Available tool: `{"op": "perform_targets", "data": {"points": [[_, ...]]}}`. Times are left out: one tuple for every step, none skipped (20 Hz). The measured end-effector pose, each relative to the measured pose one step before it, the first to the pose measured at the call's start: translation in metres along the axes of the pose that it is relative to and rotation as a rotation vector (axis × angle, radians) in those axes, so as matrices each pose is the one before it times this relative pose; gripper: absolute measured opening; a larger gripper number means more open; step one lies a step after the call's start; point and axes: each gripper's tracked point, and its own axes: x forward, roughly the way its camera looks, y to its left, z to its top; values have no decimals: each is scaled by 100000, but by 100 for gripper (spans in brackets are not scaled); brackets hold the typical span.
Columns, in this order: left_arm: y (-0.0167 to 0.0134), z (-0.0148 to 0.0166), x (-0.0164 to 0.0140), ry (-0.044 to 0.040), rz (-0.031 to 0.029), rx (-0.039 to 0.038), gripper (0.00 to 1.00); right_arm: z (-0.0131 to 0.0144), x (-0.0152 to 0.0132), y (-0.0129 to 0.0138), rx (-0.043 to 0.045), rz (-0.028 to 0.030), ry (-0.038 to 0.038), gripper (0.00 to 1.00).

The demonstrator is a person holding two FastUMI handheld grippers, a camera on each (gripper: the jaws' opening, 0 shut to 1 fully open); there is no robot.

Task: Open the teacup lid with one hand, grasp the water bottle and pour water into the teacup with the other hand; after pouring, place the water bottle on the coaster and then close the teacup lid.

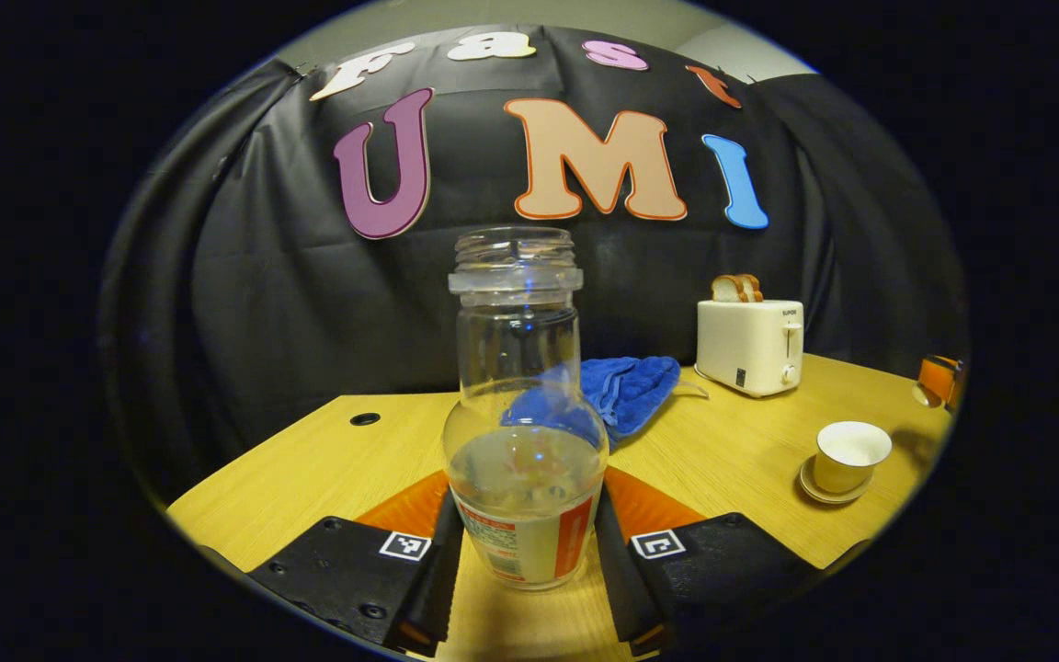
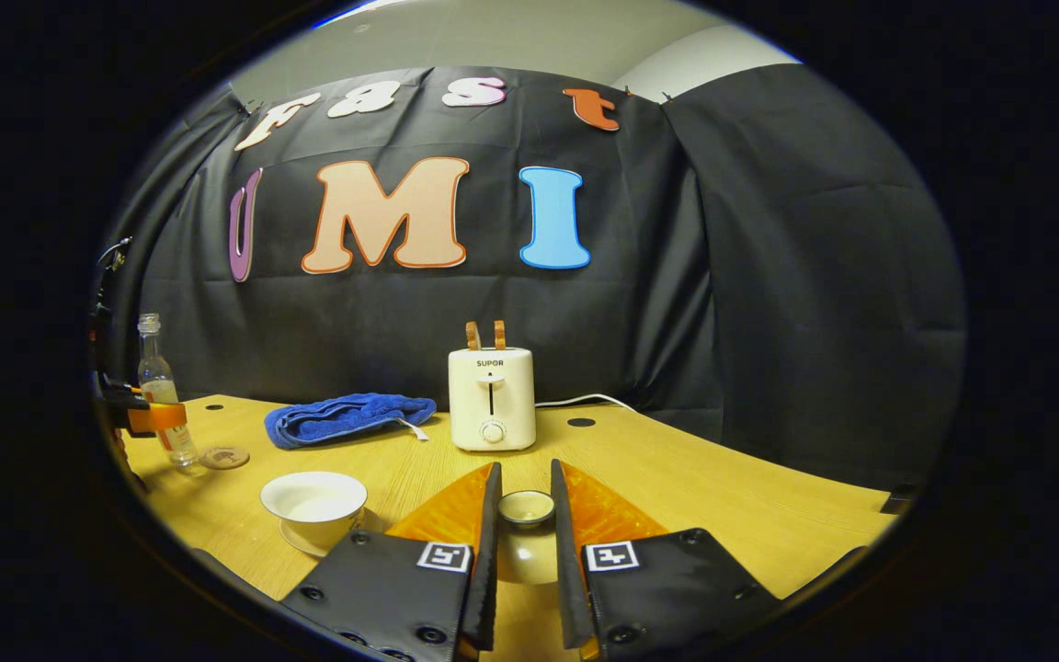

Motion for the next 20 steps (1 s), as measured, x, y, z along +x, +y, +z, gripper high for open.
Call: {"op": "perform_targets", "data": {"points": [[-94,184,545,-594,-1080,-1935,64,-18,4,7,26,7,-16,31],[-233,-99,698,108,-860,-1742,64,27,-5,21,-14,-3,52,31],[-142,-416,762,1412,-281,-1014,64,-61,37,-1,11,12,5,31],[-36,-311,689,1029,-115,-60,64,45,36,-4,12,-3,-17,31],[48,-268,683,631,341,783,64,-47,-23,13,-2,-4,22,31],[132,-19,662,-360,397,1386,64,14,1,1,-1,11,3,30],[90,111,568,-1010,154,1386,64,-19,14,-31,5,3,18,30],[66,81,573,-644,-321,1220,64,51,4,21,-12,2,-5,30],[-215,-270,524,429,-1004,762,64,-61,3,5,10,-2,51,31],[-234,-65,606,391,-875,-236,64,62,34,21,3,38,-51,31],[-44,447,-61,-302,-1029,-1338,64,23,-95,-4,-17,3,30,30],[-206,-187,330,950,-766,-1383,64,57,56,-9,-2,-5,-73,31],[35,-215,141,900,11,-896,64,-87,-32,-29,0,-14,-31,31],[15,-35,24,647,-217,-454,64,9,-40,-4,-2,-10,114,31],[64,11,66,27,86,-459,65,-30,107,-3,-5,-59,-40,32],[-14,44,19,-154,-82,-178,65,37,61,-12,-3,-60,6,32],[-170,-117,44,87,-680,14,65,-33,-51,32,-9,-45,-2,31],[-174,-115,84,428,-668,420,65,38,-22,26,-8,8,-16,31],[-84,-43,24,563,-216,511,65,-35,-4,-33,13,-12,-7,31],[-19,-7,75,433,-381,526,66,56,-35,1,-17,-4,-5,30]]}}
